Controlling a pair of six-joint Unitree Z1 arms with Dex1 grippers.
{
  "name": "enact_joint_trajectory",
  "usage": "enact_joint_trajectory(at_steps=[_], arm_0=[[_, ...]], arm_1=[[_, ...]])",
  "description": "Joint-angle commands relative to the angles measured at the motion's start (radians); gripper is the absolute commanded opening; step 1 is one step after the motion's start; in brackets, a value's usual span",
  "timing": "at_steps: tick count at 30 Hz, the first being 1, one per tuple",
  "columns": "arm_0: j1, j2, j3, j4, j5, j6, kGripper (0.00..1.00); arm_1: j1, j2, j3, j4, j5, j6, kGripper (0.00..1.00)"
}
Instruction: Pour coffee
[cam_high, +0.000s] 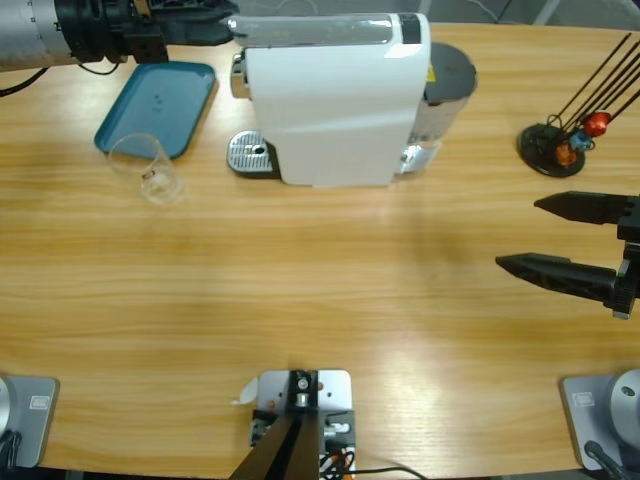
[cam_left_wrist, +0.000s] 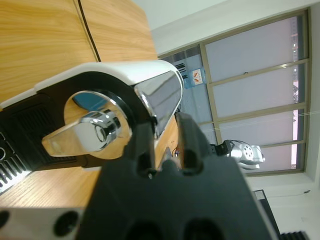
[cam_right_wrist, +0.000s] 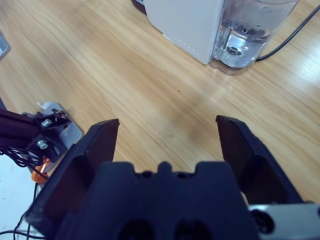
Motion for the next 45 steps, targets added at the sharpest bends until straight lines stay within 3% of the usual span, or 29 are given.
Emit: enact_joint_trajectory(at_steps=[1,26,30,37,38,40,41,45], arm_0=[[0.000,0.046,0.000,-0.026,-0.016,-0.006,0.000],[-0.029,-0.234,-0.069,0.162,0.043,-0.035,0.000],[-0.029,-0.345,-0.071,0.345,0.147,0.067,0.000],[-0.056,-0.573,-0.130,0.891,0.484,0.447,0.000],[-0.076,-0.592,-0.151,0.984,0.534,0.516,0.027],[-0.124,-0.619,-0.209,1.155,0.658,0.630,0.839],[-0.159,-0.639,-0.229,1.215,0.740,0.676,0.970],[-0.283,-0.717,-0.273,1.347,1.048,0.824,1.000]], arm_1=[[0.013,0.000,0.038,-0.014,-0.012,0.011,0.835],[0.013,-0.026,0.045,-0.022,-0.009,0.014,0.835],[0.013,-0.032,0.046,-0.022,-0.011,0.018,0.835],[0.013,-0.016,0.045,-0.025,-0.018,0.018,0.835],[0.013,-0.012,0.045,-0.025,-0.019,0.018,0.835],[0.013,-0.011,0.042,-0.021,-0.028,0.018,0.835],[0.013,-0.007,0.039,-0.014,-0.038,0.022,0.835],[0.013,0.010,0.025,-0.008,-0.145,0.123,0.835]])
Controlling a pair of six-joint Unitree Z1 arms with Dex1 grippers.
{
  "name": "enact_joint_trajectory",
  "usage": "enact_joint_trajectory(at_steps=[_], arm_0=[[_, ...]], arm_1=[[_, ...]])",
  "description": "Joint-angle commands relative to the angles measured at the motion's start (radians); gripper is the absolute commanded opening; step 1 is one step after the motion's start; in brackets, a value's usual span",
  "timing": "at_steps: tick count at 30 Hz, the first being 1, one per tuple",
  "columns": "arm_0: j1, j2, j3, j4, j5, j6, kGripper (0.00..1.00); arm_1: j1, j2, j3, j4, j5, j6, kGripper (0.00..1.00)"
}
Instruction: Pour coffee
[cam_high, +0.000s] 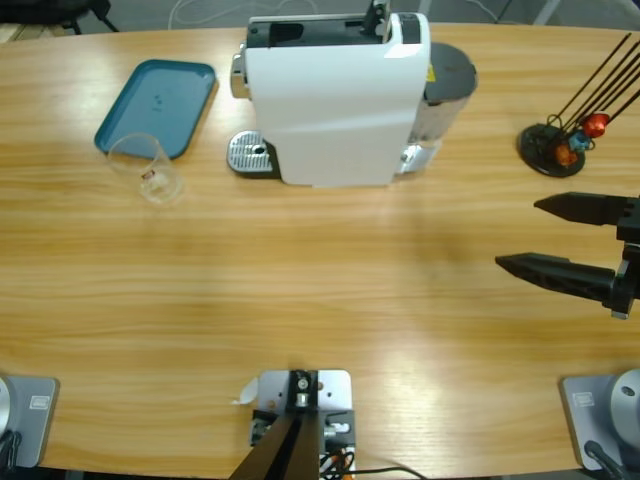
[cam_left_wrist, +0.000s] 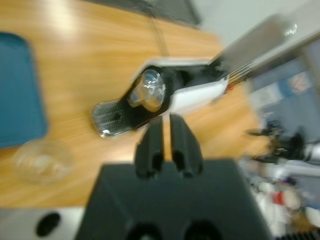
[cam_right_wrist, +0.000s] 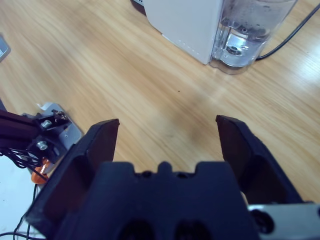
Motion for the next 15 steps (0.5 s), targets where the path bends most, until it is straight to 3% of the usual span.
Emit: enact_joint_trajectory(at_steps=[1,5,9,15], arm_0=[[-0.195,-0.159,-0.092,0.303,0.496,0.273,1.000],[-0.199,-0.220,-0.075,0.322,0.510,0.301,1.000],[-0.199,-0.297,-0.060,0.313,0.419,0.326,1.000],[-0.212,-0.248,-0.047,0.255,0.405,0.399,1.000]], arm_1=[[0.012,0.021,0.009,0.006,-0.160,0.140,0.841],[0.012,0.051,-0.024,0.040,-0.204,0.157,0.919],[0.010,0.062,-0.066,0.113,-0.276,0.157,0.997],[-0.072,0.081,-0.119,0.206,-0.293,0.175,0.982]])
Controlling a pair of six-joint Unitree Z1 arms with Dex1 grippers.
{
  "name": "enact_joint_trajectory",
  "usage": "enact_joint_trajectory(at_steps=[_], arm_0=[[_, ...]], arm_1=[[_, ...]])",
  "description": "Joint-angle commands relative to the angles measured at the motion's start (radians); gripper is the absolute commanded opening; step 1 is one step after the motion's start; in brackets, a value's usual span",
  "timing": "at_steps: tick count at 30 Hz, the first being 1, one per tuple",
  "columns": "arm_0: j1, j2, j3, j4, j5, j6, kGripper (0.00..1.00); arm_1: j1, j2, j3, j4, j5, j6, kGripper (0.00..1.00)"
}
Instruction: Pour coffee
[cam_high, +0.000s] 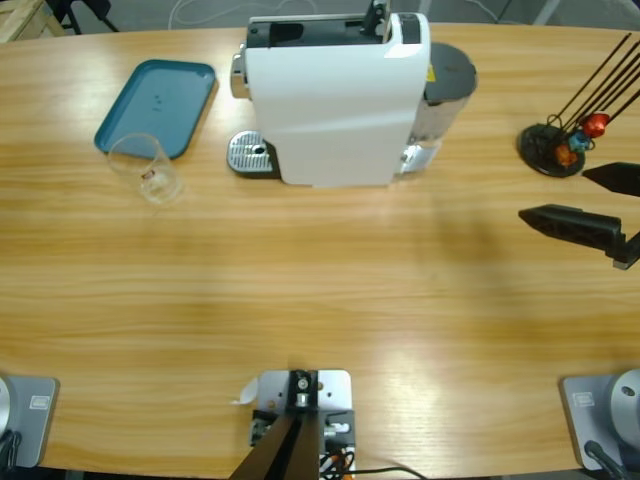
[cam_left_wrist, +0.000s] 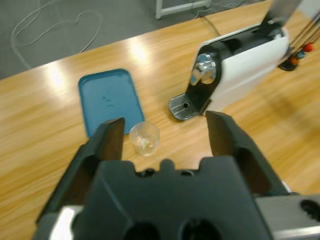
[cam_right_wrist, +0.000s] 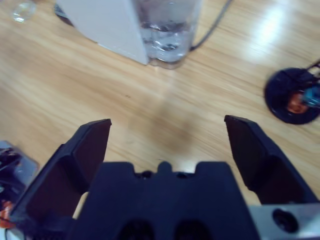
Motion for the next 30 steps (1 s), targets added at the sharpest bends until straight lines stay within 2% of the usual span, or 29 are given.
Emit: enact_joint_trajectory(at_steps=[1,5,8,15,19,22,30], arm_0=[[-0.023,0.008,0.040,-0.039,-0.009,0.113,1.000],[-0.024,-0.035,0.083,-0.003,-0.001,0.132,1.000],[-0.024,-0.060,0.126,0.004,-0.001,0.121,0.998],[-0.024,-0.011,0.175,-0.004,-0.005,0.097,0.977],[-0.018,-0.011,0.218,-0.026,0.003,0.096,0.977],[-0.015,-0.011,0.249,-0.070,0.002,0.083,0.977],[-0.003,-0.009,0.281,-0.109,0.003,0.074,0.977]], arm_1=[[-0.078,0.055,-0.062,0.122,-0.034,0.033,0.982],[-0.148,0.087,-0.106,0.174,-0.065,0.051,0.977],[-0.260,0.111,-0.120,0.165,-0.079,0.054,0.942],[-0.479,0.221,-0.106,0.024,-0.075,0.141,0.882],[-0.505,0.291,-0.080,-0.091,-0.069,0.162,0.831],[-0.538,0.337,-0.062,-0.153,-0.058,0.163,0.725],[-0.619,0.410,-0.015,-0.221,-0.043,0.162,0.721]])
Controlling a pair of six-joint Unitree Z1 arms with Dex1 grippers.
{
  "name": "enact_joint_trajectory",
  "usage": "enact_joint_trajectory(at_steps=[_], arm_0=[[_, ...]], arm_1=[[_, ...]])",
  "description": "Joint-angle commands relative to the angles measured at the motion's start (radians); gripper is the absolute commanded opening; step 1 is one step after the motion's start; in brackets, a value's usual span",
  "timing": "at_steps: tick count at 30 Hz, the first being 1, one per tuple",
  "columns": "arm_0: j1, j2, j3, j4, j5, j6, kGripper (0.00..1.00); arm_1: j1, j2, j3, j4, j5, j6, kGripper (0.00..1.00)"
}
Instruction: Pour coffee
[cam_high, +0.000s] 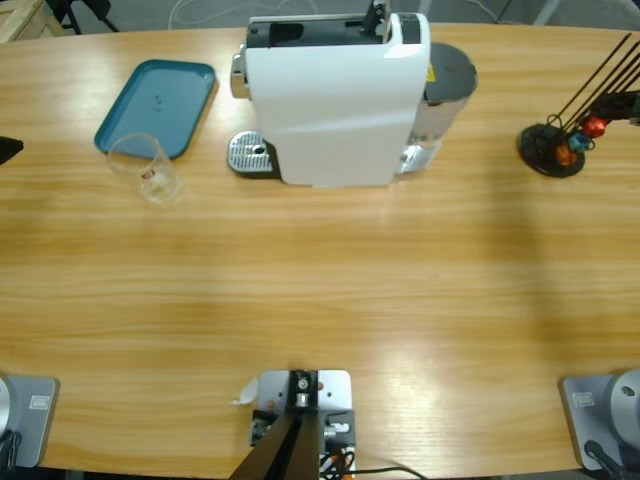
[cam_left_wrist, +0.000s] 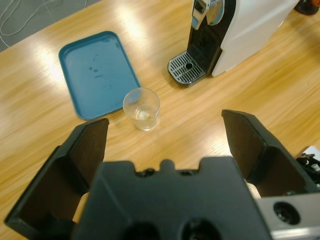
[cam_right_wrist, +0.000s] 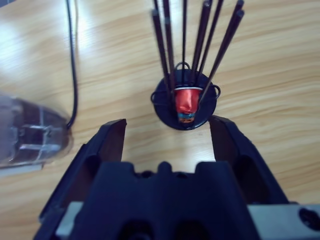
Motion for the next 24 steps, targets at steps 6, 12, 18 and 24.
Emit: enact_joint_trajectory(at_steps=[6,12,18,24], arm_0=[[0.015,0.017,0.066,-0.041,0.015,-0.013,0.977],[0.015,0.012,0.073,-0.048,0.015,-0.012,0.977],[0.015,0.010,0.077,-0.048,0.015,-0.012,0.977],[0.015,0.010,0.079,-0.048,0.015,-0.012,0.977]], arm_1=[[-0.065,0.127,0.081,-0.098,0.022,0.011,0.720],[-0.066,0.166,0.081,-0.130,0.020,0.011,0.720],[-0.069,0.180,0.081,-0.148,0.010,0.010,0.720],[-0.079,0.195,0.081,-0.153,0.007,0.007,0.637]])
